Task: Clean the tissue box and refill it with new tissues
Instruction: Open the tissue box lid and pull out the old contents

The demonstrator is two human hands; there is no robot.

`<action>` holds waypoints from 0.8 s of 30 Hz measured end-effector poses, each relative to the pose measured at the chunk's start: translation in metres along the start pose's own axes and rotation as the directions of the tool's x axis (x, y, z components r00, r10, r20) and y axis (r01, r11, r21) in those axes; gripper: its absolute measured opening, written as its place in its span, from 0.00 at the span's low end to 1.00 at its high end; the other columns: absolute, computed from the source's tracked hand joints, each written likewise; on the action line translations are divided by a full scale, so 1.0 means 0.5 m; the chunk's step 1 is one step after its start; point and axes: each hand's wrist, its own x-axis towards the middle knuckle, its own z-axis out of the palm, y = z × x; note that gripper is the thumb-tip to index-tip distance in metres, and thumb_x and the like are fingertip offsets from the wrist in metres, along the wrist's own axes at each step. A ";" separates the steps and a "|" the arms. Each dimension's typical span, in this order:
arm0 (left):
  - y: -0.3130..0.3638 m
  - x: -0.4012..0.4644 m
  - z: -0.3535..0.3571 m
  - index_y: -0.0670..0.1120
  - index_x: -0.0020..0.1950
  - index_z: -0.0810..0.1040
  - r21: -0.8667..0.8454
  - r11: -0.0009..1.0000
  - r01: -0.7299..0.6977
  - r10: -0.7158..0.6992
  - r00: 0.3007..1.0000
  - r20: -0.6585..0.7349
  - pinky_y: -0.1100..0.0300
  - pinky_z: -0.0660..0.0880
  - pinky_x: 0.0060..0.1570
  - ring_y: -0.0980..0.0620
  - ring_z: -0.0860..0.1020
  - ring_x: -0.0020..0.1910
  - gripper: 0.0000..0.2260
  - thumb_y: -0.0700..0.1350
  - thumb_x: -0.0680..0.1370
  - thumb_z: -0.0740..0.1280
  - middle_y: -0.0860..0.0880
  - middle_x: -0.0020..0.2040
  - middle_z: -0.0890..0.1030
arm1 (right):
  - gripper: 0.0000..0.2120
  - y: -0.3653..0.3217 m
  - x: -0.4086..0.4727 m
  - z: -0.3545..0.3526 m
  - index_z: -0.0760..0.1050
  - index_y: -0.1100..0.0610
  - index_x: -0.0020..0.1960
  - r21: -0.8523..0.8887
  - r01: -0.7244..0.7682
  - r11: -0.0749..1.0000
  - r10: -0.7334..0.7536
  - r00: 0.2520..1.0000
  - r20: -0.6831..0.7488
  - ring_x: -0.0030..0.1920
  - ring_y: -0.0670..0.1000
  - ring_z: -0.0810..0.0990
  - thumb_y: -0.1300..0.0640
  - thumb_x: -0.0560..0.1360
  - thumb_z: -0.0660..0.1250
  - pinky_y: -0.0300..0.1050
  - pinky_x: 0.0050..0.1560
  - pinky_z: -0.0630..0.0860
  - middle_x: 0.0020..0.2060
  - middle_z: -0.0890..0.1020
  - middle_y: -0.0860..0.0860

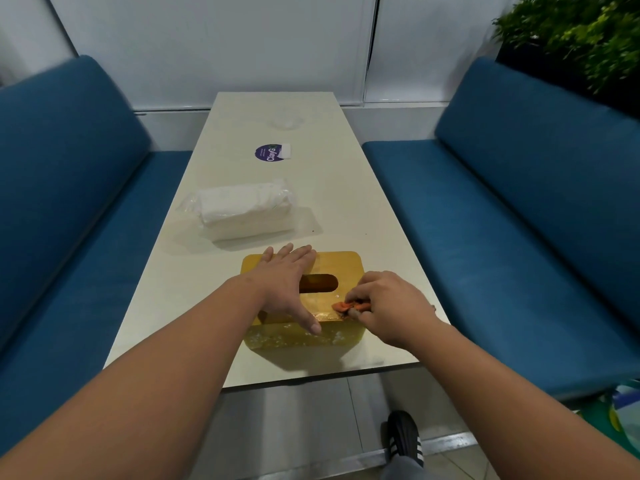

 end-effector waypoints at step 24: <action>-0.022 -0.029 -0.024 0.50 0.79 0.40 -0.007 1.000 -0.031 0.031 0.999 0.034 0.57 0.37 0.72 0.52 0.40 0.77 0.61 0.67 0.60 0.76 0.53 0.79 0.41 | 0.11 -0.073 0.033 0.015 0.81 0.44 0.56 -0.011 0.060 0.998 -0.059 0.997 0.043 0.53 0.47 0.72 0.44 0.77 0.65 0.48 0.50 0.77 0.51 0.76 0.42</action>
